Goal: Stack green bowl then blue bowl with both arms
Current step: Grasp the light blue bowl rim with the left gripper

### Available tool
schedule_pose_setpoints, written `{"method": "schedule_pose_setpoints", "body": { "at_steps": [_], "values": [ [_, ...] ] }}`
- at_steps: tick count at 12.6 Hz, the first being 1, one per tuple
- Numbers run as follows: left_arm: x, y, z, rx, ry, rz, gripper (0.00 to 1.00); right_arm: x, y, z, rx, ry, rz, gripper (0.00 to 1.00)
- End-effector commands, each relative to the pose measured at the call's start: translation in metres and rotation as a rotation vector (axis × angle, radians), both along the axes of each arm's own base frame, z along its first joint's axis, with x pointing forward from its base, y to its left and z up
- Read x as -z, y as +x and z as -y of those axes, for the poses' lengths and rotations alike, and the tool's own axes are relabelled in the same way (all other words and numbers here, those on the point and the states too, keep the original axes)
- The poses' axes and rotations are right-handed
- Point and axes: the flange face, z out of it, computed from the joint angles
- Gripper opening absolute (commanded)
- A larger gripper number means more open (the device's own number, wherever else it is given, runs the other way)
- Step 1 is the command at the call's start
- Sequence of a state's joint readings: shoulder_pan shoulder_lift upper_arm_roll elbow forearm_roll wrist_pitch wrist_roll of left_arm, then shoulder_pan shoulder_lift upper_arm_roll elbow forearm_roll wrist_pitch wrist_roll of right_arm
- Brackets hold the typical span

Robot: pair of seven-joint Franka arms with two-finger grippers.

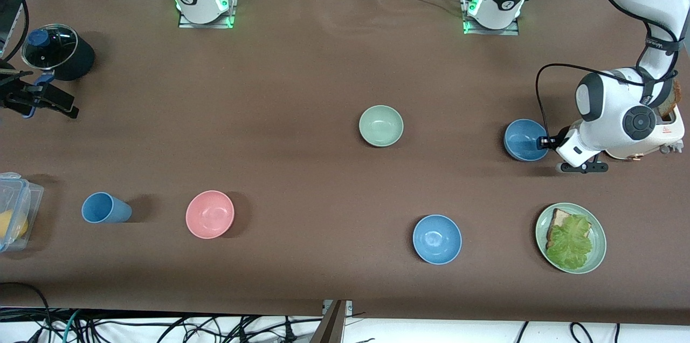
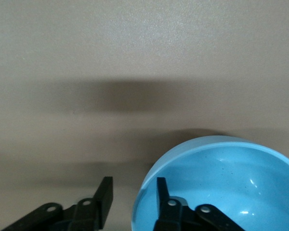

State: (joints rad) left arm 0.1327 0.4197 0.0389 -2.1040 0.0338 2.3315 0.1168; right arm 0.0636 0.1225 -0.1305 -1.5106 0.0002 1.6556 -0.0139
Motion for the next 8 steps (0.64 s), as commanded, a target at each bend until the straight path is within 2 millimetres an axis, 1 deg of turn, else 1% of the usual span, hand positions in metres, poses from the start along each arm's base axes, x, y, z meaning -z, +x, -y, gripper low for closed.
{"method": "schedule_pose_setpoints", "body": {
  "at_steps": [1,2,4,5,8],
  "values": [
    [-0.0020,0.0001,0.0007,0.007,-0.006,-0.011,0.32,-0.0045,-0.0038,0.0007,-0.017,-0.013,-0.005,0.99],
    [-0.0022,0.0002,0.0007,0.007,-0.006,-0.014,0.24,-0.0045,-0.0038,0.0007,-0.018,-0.013,-0.005,0.99],
    [-0.0018,-0.0010,0.0016,0.008,-0.008,-0.028,0.04,-0.0045,-0.0038,0.0005,-0.018,-0.011,-0.005,0.99],
    [-0.0020,-0.0010,0.0025,0.010,-0.009,-0.033,0.00,-0.0045,-0.0038,0.0004,-0.017,-0.010,-0.005,0.99],
    [-0.0036,-0.0016,0.0034,0.010,-0.011,-0.045,0.00,-0.0045,-0.0036,-0.0025,-0.021,-0.008,-0.005,0.99]
  ]
}}
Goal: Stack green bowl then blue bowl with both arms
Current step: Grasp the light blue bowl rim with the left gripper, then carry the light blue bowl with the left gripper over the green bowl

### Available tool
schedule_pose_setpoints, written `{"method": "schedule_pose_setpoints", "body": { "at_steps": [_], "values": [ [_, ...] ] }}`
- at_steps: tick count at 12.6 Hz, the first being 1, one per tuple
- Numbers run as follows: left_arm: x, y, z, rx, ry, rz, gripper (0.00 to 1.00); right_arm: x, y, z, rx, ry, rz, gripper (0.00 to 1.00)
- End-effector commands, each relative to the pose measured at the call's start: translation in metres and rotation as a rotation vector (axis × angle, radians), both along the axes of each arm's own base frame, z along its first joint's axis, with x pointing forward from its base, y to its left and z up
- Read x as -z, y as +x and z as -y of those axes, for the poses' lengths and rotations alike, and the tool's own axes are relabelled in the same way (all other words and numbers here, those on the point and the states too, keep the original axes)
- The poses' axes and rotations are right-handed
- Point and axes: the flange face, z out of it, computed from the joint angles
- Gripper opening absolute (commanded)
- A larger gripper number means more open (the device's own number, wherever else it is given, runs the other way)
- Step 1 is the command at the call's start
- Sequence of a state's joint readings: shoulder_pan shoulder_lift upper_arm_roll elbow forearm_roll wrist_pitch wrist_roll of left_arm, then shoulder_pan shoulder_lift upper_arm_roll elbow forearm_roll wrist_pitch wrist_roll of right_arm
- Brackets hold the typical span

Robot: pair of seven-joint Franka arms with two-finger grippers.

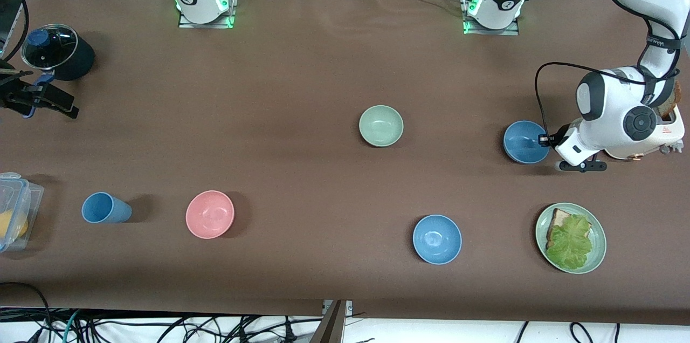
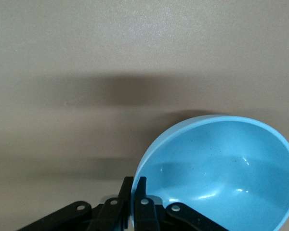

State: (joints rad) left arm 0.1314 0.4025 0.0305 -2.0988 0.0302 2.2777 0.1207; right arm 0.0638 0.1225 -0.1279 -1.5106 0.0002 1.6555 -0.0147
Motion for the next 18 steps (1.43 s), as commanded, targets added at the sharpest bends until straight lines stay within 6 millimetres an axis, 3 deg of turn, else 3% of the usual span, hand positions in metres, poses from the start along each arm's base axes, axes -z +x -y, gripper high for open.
{"method": "schedule_pose_setpoints", "body": {
  "at_steps": [1,4,5,7,11,13,15,16,18],
  "values": [
    [0.000,0.000,-0.002,-0.001,-0.002,-0.023,0.00,-0.005,-0.004,-0.001,-0.017,-0.008,-0.005,0.99],
    [-0.052,0.019,0.001,-0.056,-0.070,-0.074,0.00,-0.005,-0.004,0.001,-0.014,-0.008,-0.005,0.99],
    [-0.075,0.030,0.005,-0.042,-0.081,-0.097,0.00,-0.005,-0.004,0.001,-0.014,-0.008,-0.005,0.99],
    [-0.103,0.043,0.026,-0.011,-0.131,-0.118,0.00,-0.005,-0.004,0.001,-0.014,-0.008,-0.005,0.99],
    [-0.104,0.049,0.075,0.016,-0.204,-0.121,0.00,-0.004,-0.003,0.001,-0.014,-0.007,-0.006,0.99],
    [-0.107,0.057,0.116,0.019,-0.232,-0.115,0.00,-0.004,-0.003,0.001,-0.014,-0.005,-0.006,0.99],
    [-0.115,0.060,0.187,0.012,-0.231,-0.110,0.00,-0.003,-0.003,0.001,-0.014,-0.007,-0.008,0.99],
    [-0.116,0.062,0.206,-0.017,-0.217,-0.113,0.00,-0.003,-0.003,0.001,-0.014,-0.007,-0.008,0.99],
    [-0.103,0.057,0.274,0.007,-0.249,-0.107,0.00,-0.004,-0.003,0.001,-0.016,-0.008,-0.007,0.99]
  ]
}}
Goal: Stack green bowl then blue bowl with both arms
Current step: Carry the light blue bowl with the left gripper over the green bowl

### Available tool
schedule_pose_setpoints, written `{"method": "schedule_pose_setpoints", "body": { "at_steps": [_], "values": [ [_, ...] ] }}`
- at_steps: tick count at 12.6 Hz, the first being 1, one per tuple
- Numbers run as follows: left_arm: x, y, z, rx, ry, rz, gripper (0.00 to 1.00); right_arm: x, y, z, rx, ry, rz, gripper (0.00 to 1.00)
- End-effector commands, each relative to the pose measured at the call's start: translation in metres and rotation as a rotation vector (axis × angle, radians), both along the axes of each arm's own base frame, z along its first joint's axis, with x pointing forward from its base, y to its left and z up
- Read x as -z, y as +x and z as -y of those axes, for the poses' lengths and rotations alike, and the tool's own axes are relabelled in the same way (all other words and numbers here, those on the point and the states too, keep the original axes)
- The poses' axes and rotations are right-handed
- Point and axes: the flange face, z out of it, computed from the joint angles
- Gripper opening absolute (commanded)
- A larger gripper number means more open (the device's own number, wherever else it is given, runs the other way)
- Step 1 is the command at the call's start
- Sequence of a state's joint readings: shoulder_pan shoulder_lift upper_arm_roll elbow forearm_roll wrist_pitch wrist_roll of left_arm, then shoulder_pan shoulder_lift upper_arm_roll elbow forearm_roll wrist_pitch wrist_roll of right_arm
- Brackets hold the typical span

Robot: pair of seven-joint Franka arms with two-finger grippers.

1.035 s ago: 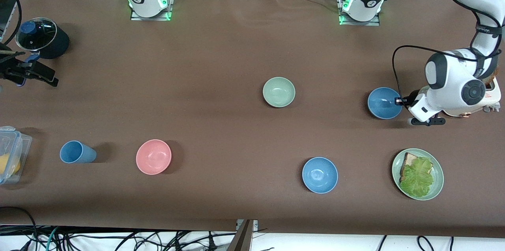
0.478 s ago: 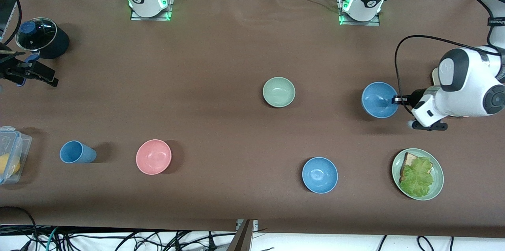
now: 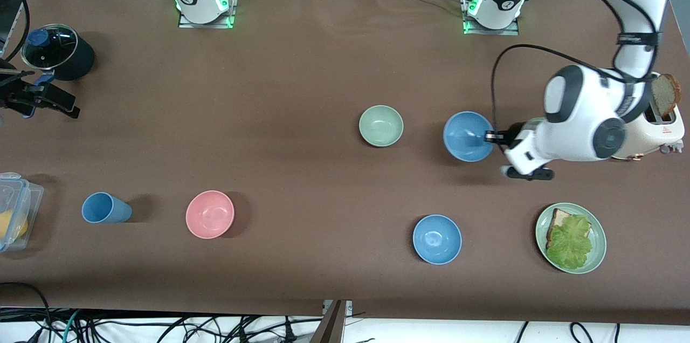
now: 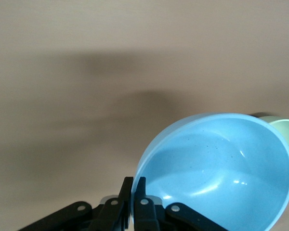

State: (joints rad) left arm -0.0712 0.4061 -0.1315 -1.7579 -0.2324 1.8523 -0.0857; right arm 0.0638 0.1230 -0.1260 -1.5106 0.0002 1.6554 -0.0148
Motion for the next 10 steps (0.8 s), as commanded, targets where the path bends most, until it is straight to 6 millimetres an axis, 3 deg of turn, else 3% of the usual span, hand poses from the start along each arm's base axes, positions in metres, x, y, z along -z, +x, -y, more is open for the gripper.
{"method": "schedule_pose_setpoints", "body": {
  "at_steps": [1,2,5,8,10],
  "values": [
    [0.013,-0.003,0.079,0.032,-0.033,0.030,0.00,-0.003,-0.003,0.002,-0.014,-0.010,-0.008,0.99],
    [0.025,-0.006,0.101,0.013,-0.041,0.029,0.00,-0.003,-0.003,0.002,-0.013,-0.010,-0.008,0.99],
    [0.036,-0.019,0.148,-0.031,-0.101,0.055,0.00,-0.003,-0.002,0.002,-0.014,-0.011,-0.006,0.99],
    [0.053,-0.053,0.177,0.013,-0.100,0.052,0.00,-0.004,-0.001,0.002,-0.014,-0.011,-0.005,0.99],
    [0.055,-0.071,0.170,0.021,-0.093,0.042,0.00,-0.004,-0.001,0.003,-0.013,-0.011,-0.005,0.99]
  ]
}}
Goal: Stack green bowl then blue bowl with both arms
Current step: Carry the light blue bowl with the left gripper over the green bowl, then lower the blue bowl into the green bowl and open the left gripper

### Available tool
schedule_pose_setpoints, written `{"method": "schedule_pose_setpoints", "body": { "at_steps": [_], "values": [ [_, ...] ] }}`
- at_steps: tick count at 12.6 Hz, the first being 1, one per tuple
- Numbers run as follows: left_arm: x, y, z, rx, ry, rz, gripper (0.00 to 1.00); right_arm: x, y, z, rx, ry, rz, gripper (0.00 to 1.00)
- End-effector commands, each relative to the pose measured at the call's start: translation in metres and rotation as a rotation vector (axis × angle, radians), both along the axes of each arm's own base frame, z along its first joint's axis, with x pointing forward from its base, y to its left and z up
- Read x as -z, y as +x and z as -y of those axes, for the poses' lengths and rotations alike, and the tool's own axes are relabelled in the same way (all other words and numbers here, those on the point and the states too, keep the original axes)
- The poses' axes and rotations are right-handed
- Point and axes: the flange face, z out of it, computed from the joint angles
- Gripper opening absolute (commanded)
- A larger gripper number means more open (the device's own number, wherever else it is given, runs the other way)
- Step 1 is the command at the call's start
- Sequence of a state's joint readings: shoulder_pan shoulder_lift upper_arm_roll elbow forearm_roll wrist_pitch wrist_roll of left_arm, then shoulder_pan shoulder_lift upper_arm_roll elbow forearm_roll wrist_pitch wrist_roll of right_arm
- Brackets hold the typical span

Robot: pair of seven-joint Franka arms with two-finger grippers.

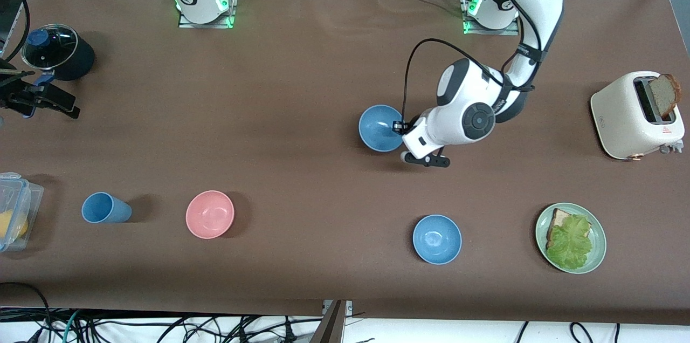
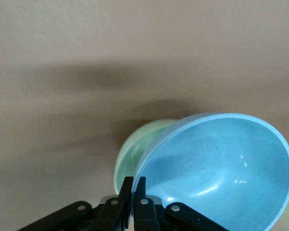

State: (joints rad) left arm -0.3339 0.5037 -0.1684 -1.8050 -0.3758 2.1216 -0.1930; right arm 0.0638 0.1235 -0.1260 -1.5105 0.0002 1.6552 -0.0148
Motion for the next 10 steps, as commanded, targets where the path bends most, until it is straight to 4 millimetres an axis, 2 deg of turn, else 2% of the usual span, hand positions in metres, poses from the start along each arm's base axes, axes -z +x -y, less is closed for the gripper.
{"method": "schedule_pose_setpoints", "body": {
  "at_steps": [1,3,5,10],
  "values": [
    [-0.010,-0.025,-0.016,-0.011,-0.004,-0.002,0.00,-0.004,-0.001,0.002,-0.014,-0.011,-0.004,0.99],
    [-0.012,-0.033,-0.019,-0.004,0.003,-0.006,0.00,-0.004,-0.001,0.002,-0.014,-0.011,-0.002,0.99],
    [-0.009,-0.032,-0.019,-0.008,0.003,-0.002,0.00,-0.004,-0.001,0.003,-0.013,-0.011,-0.004,0.99],
    [0.018,-0.028,-0.018,-0.028,0.007,0.014,0.00,-0.004,-0.001,0.002,-0.014,-0.011,-0.001,0.99]
  ]
}}
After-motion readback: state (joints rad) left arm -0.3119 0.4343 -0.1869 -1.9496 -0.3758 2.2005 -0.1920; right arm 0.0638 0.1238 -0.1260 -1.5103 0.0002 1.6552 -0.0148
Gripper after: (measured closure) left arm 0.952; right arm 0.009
